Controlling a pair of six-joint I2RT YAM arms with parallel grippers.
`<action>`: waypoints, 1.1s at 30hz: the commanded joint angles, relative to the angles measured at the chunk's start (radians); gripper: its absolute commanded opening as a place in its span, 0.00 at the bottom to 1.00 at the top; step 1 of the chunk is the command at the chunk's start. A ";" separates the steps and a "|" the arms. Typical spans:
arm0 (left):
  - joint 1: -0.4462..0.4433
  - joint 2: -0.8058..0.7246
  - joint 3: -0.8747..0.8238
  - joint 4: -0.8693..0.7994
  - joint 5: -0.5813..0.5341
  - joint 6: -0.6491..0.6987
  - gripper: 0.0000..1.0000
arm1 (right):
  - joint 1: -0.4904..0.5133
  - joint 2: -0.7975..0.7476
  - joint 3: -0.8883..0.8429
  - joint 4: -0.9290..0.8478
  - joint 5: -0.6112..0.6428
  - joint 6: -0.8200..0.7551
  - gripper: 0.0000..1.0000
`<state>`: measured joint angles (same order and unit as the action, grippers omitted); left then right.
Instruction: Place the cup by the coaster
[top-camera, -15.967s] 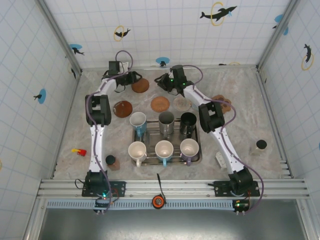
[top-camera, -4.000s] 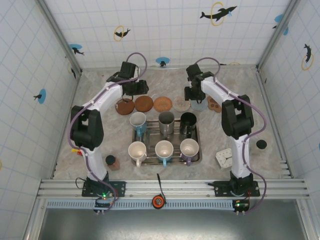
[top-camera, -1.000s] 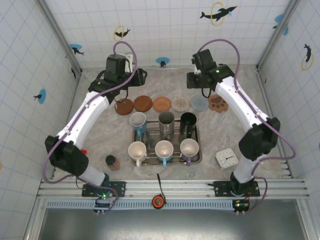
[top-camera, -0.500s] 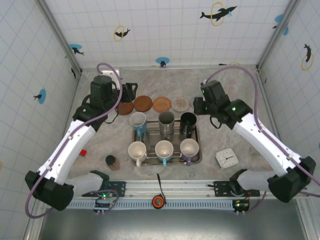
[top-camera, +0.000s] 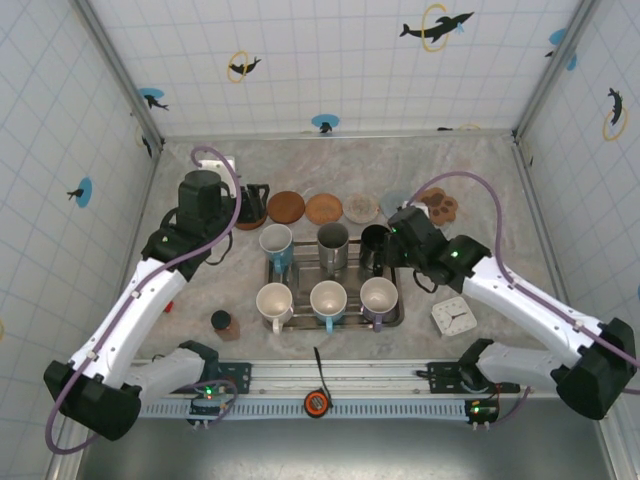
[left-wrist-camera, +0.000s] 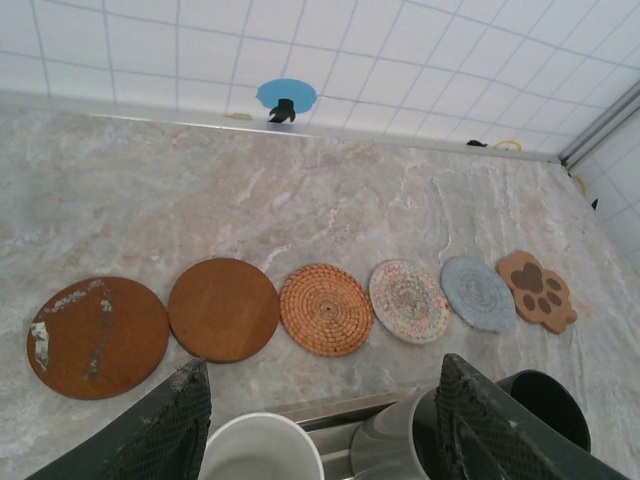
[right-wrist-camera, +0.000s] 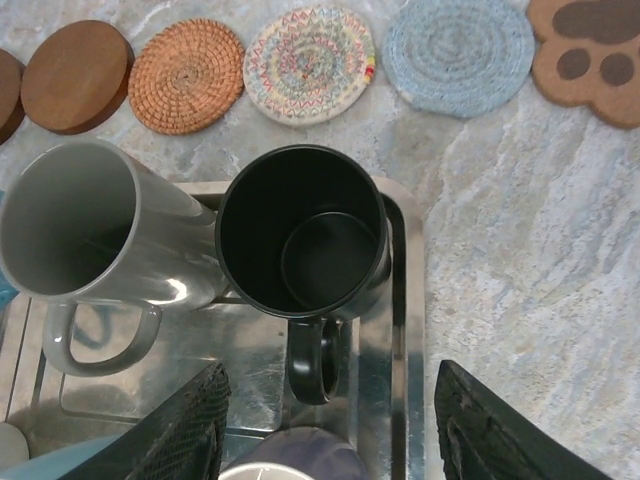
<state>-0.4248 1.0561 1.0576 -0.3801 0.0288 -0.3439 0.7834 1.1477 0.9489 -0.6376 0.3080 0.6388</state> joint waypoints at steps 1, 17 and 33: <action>-0.003 -0.004 0.000 -0.003 -0.022 0.029 0.60 | 0.006 0.044 -0.025 0.082 -0.018 0.041 0.57; -0.003 -0.004 0.003 0.006 -0.023 0.054 0.61 | 0.005 0.260 -0.030 0.153 -0.104 0.025 0.57; -0.003 0.008 0.000 0.012 -0.021 0.065 0.61 | -0.027 0.398 0.011 0.168 -0.137 0.008 0.43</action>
<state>-0.4248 1.0618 1.0576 -0.3798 0.0143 -0.3099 0.7635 1.5326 0.9279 -0.4892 0.1745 0.6506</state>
